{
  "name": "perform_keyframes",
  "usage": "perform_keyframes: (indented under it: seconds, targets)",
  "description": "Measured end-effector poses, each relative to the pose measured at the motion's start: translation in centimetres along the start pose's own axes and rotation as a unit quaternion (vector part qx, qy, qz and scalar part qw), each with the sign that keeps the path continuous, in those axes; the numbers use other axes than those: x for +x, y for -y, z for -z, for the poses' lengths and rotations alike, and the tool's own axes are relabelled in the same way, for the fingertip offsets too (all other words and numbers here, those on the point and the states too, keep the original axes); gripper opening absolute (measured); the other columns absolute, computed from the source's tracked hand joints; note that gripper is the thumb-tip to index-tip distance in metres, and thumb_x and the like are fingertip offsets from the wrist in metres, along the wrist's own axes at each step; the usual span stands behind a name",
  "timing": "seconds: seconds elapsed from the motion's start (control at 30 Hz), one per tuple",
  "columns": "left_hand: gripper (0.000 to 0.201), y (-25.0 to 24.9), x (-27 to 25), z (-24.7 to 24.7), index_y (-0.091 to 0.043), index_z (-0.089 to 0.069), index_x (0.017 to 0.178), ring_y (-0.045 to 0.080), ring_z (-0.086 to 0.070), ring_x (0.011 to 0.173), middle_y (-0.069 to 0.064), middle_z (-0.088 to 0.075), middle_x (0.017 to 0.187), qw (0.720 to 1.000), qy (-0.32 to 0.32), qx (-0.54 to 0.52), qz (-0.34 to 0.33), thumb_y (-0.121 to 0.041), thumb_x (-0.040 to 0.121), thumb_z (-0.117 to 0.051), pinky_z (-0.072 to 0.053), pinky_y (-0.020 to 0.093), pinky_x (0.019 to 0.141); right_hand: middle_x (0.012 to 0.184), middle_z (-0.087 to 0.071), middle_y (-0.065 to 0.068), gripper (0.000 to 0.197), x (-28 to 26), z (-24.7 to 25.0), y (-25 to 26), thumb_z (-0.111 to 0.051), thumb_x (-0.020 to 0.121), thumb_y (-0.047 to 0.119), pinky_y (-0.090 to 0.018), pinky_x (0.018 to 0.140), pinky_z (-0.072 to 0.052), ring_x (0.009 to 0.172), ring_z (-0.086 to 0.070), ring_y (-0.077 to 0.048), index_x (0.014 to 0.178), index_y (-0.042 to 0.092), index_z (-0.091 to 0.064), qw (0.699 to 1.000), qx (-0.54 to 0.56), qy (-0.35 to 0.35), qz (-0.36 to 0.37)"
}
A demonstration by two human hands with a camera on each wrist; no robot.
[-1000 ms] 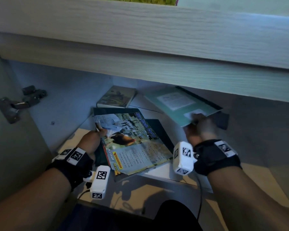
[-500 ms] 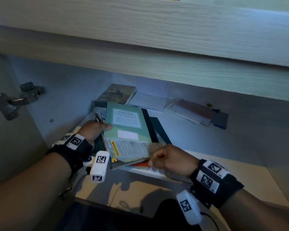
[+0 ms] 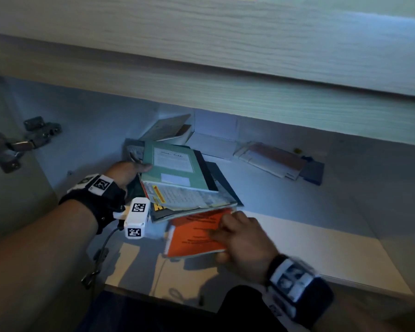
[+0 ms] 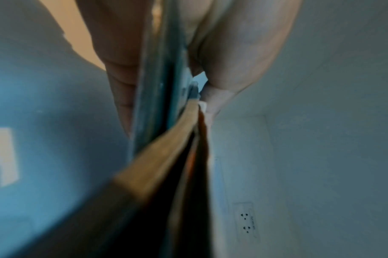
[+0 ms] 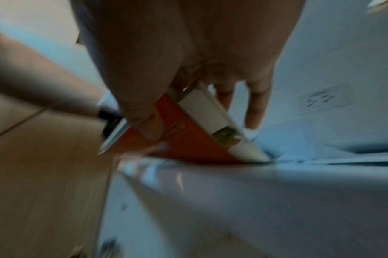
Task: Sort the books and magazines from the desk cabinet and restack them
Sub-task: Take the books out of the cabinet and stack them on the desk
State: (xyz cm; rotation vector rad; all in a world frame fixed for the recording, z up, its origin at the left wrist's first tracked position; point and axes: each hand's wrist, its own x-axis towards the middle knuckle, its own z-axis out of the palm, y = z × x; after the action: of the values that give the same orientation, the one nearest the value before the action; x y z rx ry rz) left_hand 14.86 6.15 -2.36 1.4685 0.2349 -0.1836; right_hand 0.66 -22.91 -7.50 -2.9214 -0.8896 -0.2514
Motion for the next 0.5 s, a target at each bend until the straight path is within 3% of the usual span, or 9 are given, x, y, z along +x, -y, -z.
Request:
perform_keyframes:
  seconds: [0.1, 0.13, 0.2, 0.27, 0.3, 0.37, 0.4, 0.43, 0.5]
  targets:
    - [0.034, 0.6, -0.1, 0.5, 0.003, -0.064, 0.126, 0.034, -0.072, 0.098, 0.025, -0.069, 0.121, 0.999, -0.012, 0.028, 0.009, -0.004, 0.092, -0.065, -0.059, 0.039, 0.079, 0.130, -0.065, 0.009, 0.034, -1.6, 4.5, -4.1, -0.068, 0.088, 0.034, -0.031, 0.104, -0.051, 0.120, -0.061, -0.011, 0.122, 0.034, -0.073, 0.980, 0.200, 0.008, 0.013]
    - [0.034, 0.9, 0.1, 0.6, 0.001, -0.064, 0.125, 0.034, -0.073, 0.096, 0.024, -0.069, 0.121, 0.999, -0.011, 0.031, 0.008, -0.005, 0.092, -0.065, -0.059, 0.038, 0.078, 0.131, -0.066, 0.010, 0.031, -2.2, 6.3, -5.2, -0.071, 0.092, 0.030, -0.029, 0.106, -0.049, 0.121, -0.062, -0.008, 0.122, 0.032, -0.074, 0.967, 0.252, 0.029, -0.005]
    - [0.032, 1.3, 0.0, 0.7, 0.000, -0.064, 0.125, 0.024, -0.076, 0.076, 0.023, -0.069, 0.118, 1.000, -0.007, 0.029, 0.001, -0.002, 0.093, -0.063, -0.062, 0.032, 0.064, 0.119, -0.073, 0.006, 0.030, -3.6, 9.5, -7.2, -0.075, 0.087, 0.040, -0.025, 0.100, -0.051, 0.113, -0.067, -0.005, 0.115, 0.028, -0.078, 0.927, 0.367, 0.035, -0.067]
    - [0.034, 1.8, -0.1, 0.5, 0.001, -0.063, 0.128, 0.020, -0.075, 0.068, 0.021, -0.070, 0.116, 1.000, -0.007, 0.022, -0.009, 0.003, 0.093, -0.059, -0.063, 0.031, 0.059, 0.103, -0.080, 0.004, 0.043, -4.8, 12.4, -8.7, -0.079, 0.073, 0.060, -0.016, 0.087, -0.055, 0.098, -0.072, -0.003, 0.099, 0.026, -0.083, 0.875, 0.460, -0.033, -0.147]
    - [0.035, 2.0, -0.1, 0.5, 0.001, -0.063, 0.127, 0.021, -0.075, 0.069, 0.019, -0.073, 0.112, 1.000, -0.009, 0.024, -0.010, 0.004, 0.093, -0.059, -0.063, 0.031, 0.059, 0.097, -0.081, 0.005, 0.037, -5.0, 13.5, -9.0, -0.078, 0.075, 0.056, -0.013, 0.081, -0.056, 0.091, -0.074, -0.003, 0.094, 0.025, -0.083, 0.856, 0.479, -0.086, -0.176]
    - [0.034, 2.4, -0.5, 0.3, 0.002, -0.064, 0.125, 0.026, -0.076, 0.080, 0.018, -0.075, 0.108, 0.999, -0.005, 0.033, -0.009, 0.006, 0.092, -0.058, -0.062, 0.033, 0.066, 0.090, -0.081, 0.003, 0.017, -4.9, 15.1, -9.5, -0.067, 0.088, 0.023, -0.020, 0.077, -0.062, 0.083, -0.075, -0.011, 0.096, 0.019, -0.080, 0.819, 0.509, -0.190, -0.185]
    - [0.033, 2.7, -0.7, 0.3, 0.003, -0.064, 0.125, 0.031, -0.074, 0.089, 0.021, -0.073, 0.114, 0.999, 0.002, 0.033, 0.001, 0.005, 0.093, -0.058, -0.061, 0.037, 0.077, 0.091, -0.081, 0.002, 0.020, -4.6, 15.6, -9.6, -0.062, 0.089, 0.015, -0.025, 0.079, -0.063, 0.083, -0.075, -0.014, 0.101, 0.017, -0.077, 0.808, 0.515, -0.218, -0.186]
    - [0.033, 2.9, -1.0, 0.1, 0.004, -0.064, 0.125, 0.034, -0.071, 0.097, 0.024, -0.070, 0.120, 0.999, 0.012, 0.034, 0.015, 0.003, 0.093, -0.058, -0.059, 0.041, 0.085, 0.096, -0.080, 0.001, 0.022, -4.1, 15.9, -9.7, -0.061, 0.089, 0.015, -0.030, 0.084, -0.063, 0.088, -0.076, -0.017, 0.106, 0.017, -0.075, 0.801, 0.518, -0.237, -0.185]
    - [0.031, 3.4, -1.7, -0.4, 0.005, -0.064, 0.125, 0.037, -0.069, 0.101, 0.024, -0.069, 0.121, 0.998, 0.034, 0.038, 0.032, 0.000, 0.095, -0.057, -0.060, 0.041, 0.084, 0.111, -0.078, -0.003, 0.027, -2.9, 15.6, -9.9, -0.063, 0.091, 0.017, -0.037, 0.097, -0.058, 0.105, -0.073, -0.021, 0.115, 0.014, -0.074, 0.816, 0.493, -0.256, -0.159]
